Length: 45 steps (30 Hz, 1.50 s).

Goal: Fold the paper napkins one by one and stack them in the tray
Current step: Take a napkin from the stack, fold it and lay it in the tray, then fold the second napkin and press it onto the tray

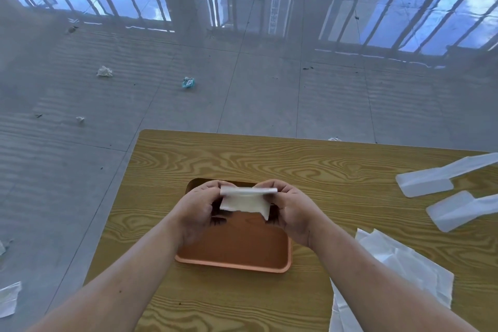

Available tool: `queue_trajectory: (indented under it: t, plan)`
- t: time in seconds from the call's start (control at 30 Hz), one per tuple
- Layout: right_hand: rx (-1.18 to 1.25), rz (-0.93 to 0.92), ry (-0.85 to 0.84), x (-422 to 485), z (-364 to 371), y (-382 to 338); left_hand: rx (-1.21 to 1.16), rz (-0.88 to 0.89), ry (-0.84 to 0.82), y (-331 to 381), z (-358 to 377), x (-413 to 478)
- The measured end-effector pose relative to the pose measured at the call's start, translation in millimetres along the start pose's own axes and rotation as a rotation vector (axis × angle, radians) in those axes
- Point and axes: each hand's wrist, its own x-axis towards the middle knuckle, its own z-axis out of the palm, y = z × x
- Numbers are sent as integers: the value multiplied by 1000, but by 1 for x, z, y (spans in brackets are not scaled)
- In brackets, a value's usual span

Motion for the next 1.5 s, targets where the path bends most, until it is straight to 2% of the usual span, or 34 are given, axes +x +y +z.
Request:
queue_trajectory:
  t: [0.17,0.23,0.33,0.47,0.53,0.63,0.7,0.8,0.87,0.97,1.13,1.23,1.5]
  plan:
    - [21,17,3,15,-3,21,-57,-71,-8,-15,-11,12]
    - [-48,1,47,22,-5,33,97,-15,48,-25,-13,20]
    - [-325,-36,170,35,-7,54,312,70,108,-42,-16,33]
    - [-613,-87,270,48,-10,77,599,98,169,-64,-18,48]
    - [-862,-136,344,51,-12,87,882,120,175,-74,-18,49]
    - [-1227,-345,432,46,-9,101,1321,315,214,-93,-17,47]
    - [-1350,-480,338,43,-10,107,1509,415,129,-100,-15,48]
    - [-1497,-413,93,41,-11,116,1678,391,-52,-107,-13,51]
    - [-1549,-340,15,41,-13,120,1712,357,-89,-109,-13,53]
    - [-1506,-335,41,32,-19,121,1746,335,-65,-107,-11,54]
    - [-1383,-412,316,-12,-62,118,1720,421,6,-95,25,52]
    - [-1356,-373,452,-46,-103,122,1634,469,-46,-89,66,55]
    - [-1274,-266,668,-122,-194,147,1507,320,-219,-100,186,68]
